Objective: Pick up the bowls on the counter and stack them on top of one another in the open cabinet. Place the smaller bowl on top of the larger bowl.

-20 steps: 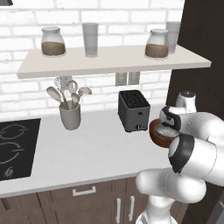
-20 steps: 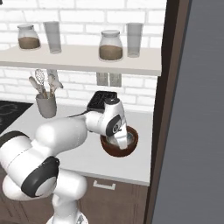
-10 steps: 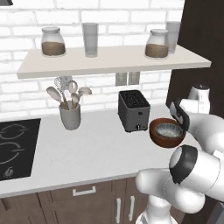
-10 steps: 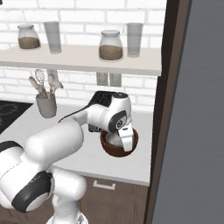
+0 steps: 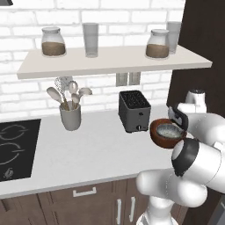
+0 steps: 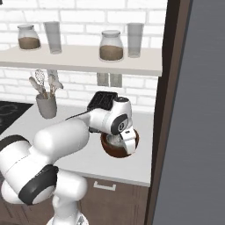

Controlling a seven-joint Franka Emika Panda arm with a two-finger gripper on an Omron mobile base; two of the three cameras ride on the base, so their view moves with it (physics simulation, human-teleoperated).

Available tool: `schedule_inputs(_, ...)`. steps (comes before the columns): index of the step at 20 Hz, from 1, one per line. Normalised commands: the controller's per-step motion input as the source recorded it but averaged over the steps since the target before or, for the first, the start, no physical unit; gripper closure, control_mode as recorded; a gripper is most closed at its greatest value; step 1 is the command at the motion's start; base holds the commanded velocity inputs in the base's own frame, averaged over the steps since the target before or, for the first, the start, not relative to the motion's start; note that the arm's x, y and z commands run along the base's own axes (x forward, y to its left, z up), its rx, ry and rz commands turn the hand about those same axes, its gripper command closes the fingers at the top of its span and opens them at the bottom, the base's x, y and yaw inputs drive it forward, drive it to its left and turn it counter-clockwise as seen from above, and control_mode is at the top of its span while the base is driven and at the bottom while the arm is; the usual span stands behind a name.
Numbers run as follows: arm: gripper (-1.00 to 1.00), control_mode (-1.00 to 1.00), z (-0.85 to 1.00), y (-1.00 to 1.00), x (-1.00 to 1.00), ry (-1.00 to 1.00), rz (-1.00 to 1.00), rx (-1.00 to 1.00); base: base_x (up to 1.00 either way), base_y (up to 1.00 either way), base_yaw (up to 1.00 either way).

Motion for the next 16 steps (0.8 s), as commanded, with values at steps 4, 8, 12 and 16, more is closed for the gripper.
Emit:
schedule_inputs(4, -1.00, -1.00, -0.32, 0.00, 0.48, 0.00, 0.10, 0.02, 0.00, 0.00, 0.00)
schedule_inputs(8, -1.00, -1.00, -0.47, 0.00, 0.48, 0.00, 0.10, 0.00, 0.00, 0.00, 0.00)
schedule_inputs(12, -1.00, -1.00, -0.55, 0.00, 0.21, 0.02, 0.11, 0.00, 0.00, 0.00, 0.00)
schedule_inputs(16, -1.00, -1.00, -0.47, 0.00, 0.33, 0.00, 0.11, 0.00, 0.00, 0.00, 0.00)
